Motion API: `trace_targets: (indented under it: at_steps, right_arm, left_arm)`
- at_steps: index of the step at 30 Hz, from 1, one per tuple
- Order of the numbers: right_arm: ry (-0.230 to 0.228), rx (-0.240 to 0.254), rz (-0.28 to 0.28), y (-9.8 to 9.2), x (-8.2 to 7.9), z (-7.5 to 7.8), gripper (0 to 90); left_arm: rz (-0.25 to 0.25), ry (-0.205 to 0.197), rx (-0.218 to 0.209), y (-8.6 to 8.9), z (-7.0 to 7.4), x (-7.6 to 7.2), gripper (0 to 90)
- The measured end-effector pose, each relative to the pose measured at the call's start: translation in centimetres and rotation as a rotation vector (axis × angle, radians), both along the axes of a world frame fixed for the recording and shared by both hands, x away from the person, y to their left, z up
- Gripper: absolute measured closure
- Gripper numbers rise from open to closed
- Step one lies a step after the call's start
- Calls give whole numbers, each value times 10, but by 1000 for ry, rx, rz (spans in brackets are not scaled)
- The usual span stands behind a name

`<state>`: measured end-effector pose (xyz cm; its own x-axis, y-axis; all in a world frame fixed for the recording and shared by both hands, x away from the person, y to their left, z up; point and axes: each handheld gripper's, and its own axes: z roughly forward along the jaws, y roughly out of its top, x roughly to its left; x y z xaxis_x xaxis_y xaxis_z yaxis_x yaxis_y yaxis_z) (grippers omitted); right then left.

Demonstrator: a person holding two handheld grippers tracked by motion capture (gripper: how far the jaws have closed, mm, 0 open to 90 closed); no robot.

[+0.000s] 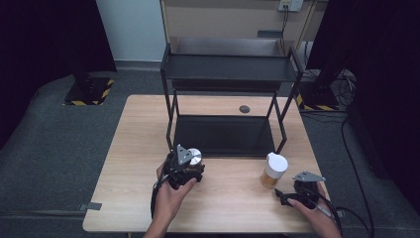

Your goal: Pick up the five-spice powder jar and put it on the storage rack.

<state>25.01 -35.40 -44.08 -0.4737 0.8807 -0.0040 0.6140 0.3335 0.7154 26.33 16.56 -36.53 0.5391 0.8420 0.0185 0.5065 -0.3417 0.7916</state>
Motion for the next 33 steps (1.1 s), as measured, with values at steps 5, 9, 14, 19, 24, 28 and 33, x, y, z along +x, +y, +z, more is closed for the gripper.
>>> trace_targets:
  at_steps: [5, 9, 14, 19, 24, 28, 33]
  right_arm:
    - [-1, 0, 4, 0, 1, 0, 14]
    - [-1, 0, 4, 0, 1, 0, 14]
    - [-2, 0, 5, 0, 1, 0, 14]
    - [-1, 0, 5, 0, 1, 0, 14]
    - [0, 1, 5, -1, 1, 0, 14]
    - [0, 1, 5, -1, 1, 0, 14]
    - [-1, 1, 7, -1, 1, 0, 14]
  left_arm:
    - [-1, 4, 4, -5, 2, 10, 296]
    - [-1, 1, -1, -8, 5, 16, 296]
    - [0, 1, 3, -12, 7, 25, 296]
    - [5, 1, 5, -14, 9, 34, 296]
    - [11, 6, 2, -16, 7, 42, 296]
    - [17, 14, 1, -17, 4, 48, 296]
    - [30, 10, -1, -19, 2, 56, 296]
